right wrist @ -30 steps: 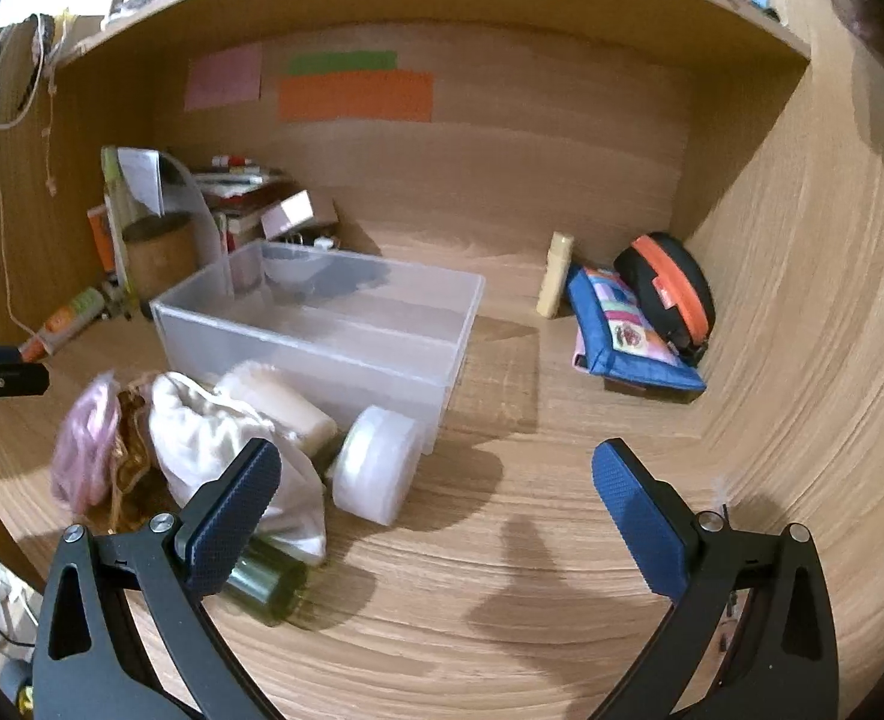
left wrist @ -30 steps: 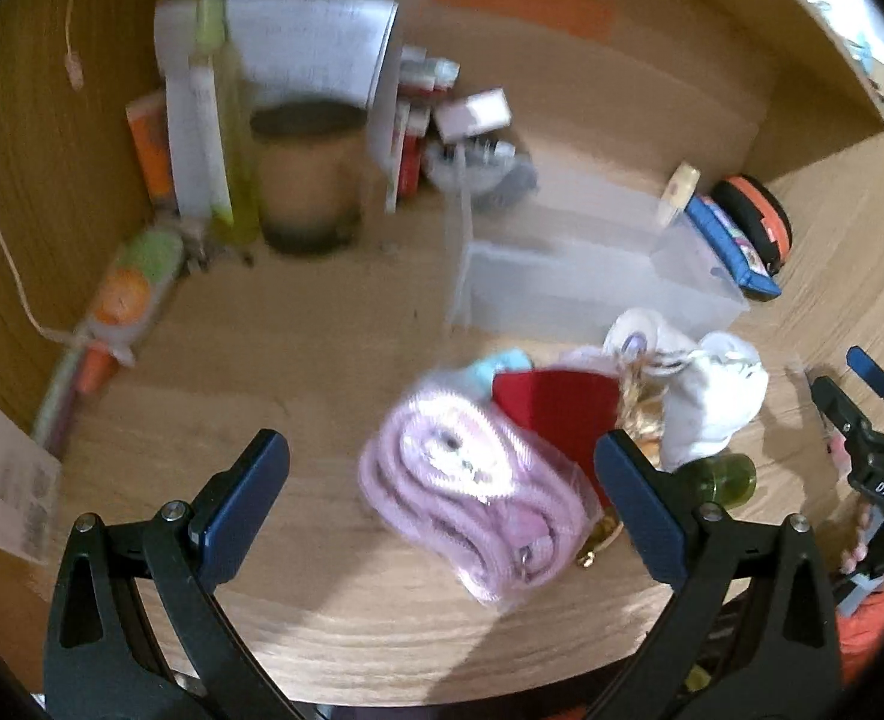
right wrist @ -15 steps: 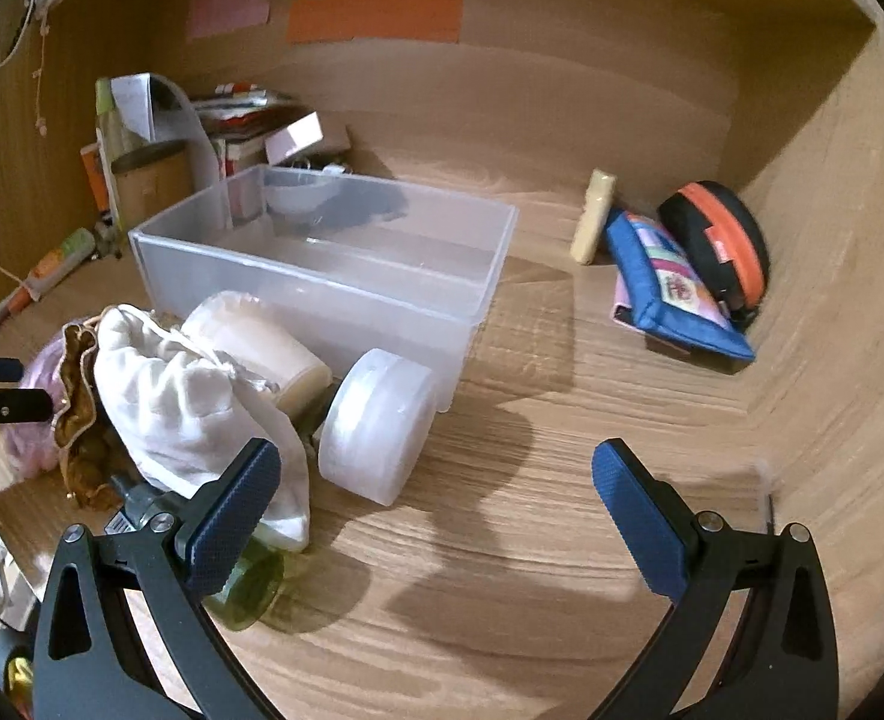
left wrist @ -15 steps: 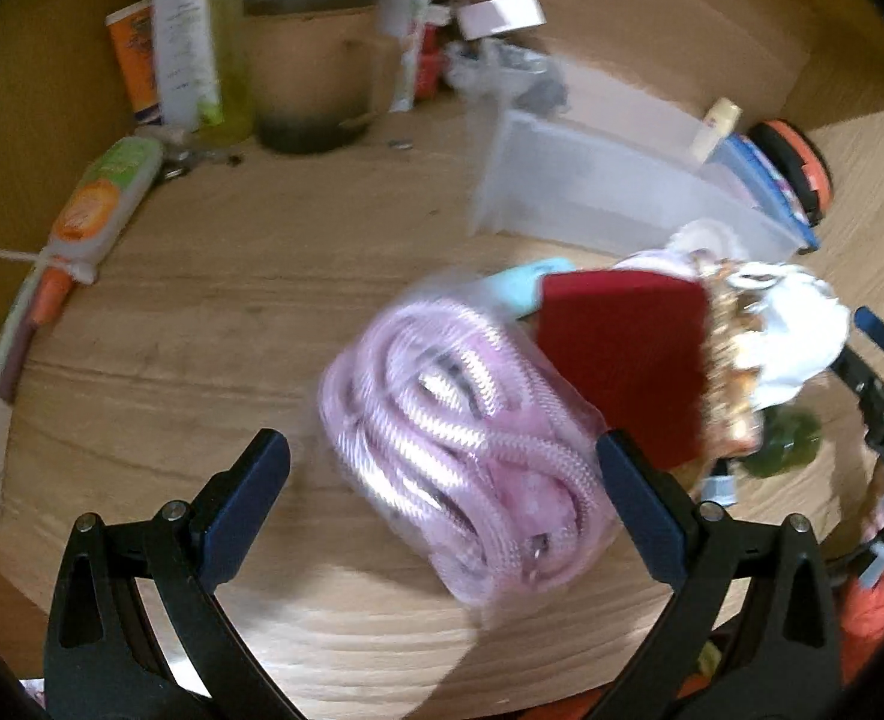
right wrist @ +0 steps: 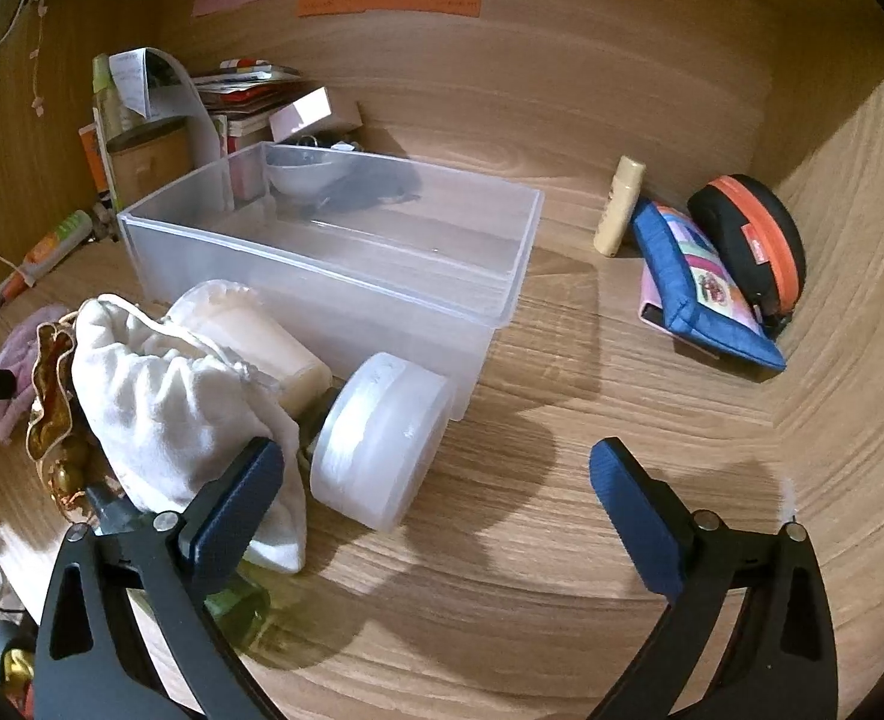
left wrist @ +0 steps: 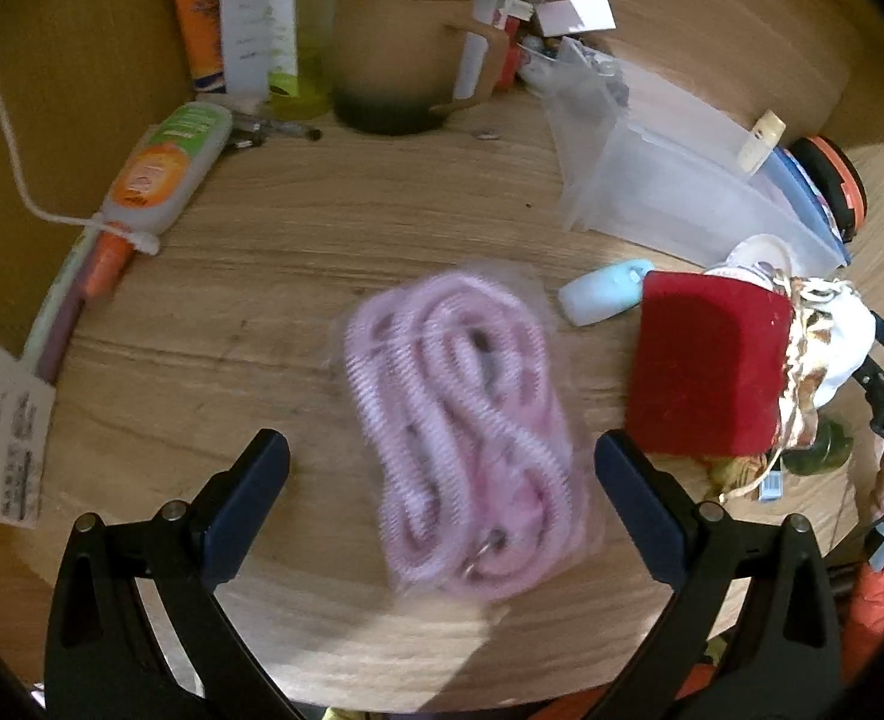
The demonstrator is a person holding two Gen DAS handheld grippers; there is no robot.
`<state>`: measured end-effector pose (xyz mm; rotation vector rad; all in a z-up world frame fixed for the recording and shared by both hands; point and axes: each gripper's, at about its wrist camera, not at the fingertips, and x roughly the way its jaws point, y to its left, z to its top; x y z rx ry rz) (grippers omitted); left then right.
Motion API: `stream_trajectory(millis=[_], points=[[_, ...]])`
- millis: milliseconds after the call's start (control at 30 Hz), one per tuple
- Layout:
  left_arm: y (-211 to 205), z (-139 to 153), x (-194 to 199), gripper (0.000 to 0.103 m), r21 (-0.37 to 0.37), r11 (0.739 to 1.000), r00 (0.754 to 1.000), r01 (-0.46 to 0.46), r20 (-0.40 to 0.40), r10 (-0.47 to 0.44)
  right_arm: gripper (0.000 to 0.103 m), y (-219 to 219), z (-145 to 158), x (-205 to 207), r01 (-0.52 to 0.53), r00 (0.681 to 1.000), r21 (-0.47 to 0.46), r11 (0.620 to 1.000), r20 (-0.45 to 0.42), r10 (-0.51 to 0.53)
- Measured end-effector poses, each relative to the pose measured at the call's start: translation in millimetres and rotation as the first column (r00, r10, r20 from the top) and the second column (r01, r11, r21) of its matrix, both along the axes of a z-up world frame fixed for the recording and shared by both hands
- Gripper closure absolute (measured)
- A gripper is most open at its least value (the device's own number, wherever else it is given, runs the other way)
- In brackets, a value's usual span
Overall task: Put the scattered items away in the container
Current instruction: 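Move the left tool toward the bagged pink rope and the right tool toward the white tape roll, then grasp the bagged pink rope with the left tool while the right tool grasps the white tape roll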
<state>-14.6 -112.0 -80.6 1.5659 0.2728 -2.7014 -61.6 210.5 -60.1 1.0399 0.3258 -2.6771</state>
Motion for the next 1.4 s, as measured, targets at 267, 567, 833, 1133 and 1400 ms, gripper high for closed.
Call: stream_trajectory(millis=[267, 567, 833, 1133, 1400], points=[[13.2, -9.7, -16.1, 0.000, -0.056, 0.998, 1.000, 0.013, 0.006, -0.012, 0.014, 7.7, -3.2, -1.2, -0.014, 0.999, -0.028, 1.000, 0.042, 0.015], [19.2, -14.4, -16.3, 0.003, -0.148, 0.989, 0.999, -0.006, -0.046, -0.001, 0.017, 11.1, -1.7, -3.2, -0.015, 0.998, -0.068, 0.998, 0.065, 0.020], [18.6, -8.1, -12.7, 0.033, -0.155, 0.988, 0.997, 0.008, -0.078, -0.020, 0.071, 3.9, -20.6, -22.4, -0.009, 0.990, -0.077, 0.997, 0.138, 0.019], [22.6, -0.2, -13.5, 0.042, -0.213, 0.977, 0.993, -0.021, -0.119, -0.004, 0.076, 22.9, -9.5, -15.6, 0.022, 0.995, -0.134, 0.991, 0.098, -0.009], [21.6, 33.2, -9.6, 0.044, -0.184, 0.982, 0.978, -0.042, -0.207, 0.003, 0.076, 30.2, 15.5, -10.3, 0.019, 0.999, -0.174, 0.985, 0.038, -0.012]])
